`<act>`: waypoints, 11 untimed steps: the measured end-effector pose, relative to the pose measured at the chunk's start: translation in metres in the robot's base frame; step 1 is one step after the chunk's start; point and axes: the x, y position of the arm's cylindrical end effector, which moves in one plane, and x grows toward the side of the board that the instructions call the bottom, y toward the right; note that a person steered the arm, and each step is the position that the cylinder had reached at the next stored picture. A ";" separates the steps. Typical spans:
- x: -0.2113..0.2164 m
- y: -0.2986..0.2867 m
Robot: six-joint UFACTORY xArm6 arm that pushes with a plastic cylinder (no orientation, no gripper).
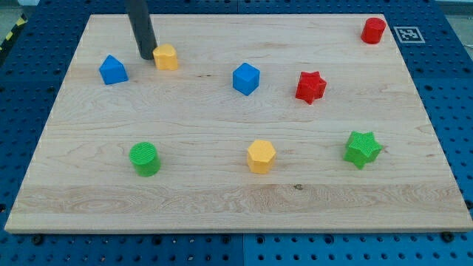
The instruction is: Keep blue blocks and yellow heart in a diagonal line
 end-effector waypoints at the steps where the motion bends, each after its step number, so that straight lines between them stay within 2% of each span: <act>1: 0.018 0.030; 2: 0.025 0.068; 3: 0.039 0.078; 4: 0.022 0.054; 5: -0.015 -0.004; 6: -0.019 -0.081; 7: -0.016 -0.129; 8: 0.033 -0.102; 9: 0.044 -0.077; 11: 0.060 0.011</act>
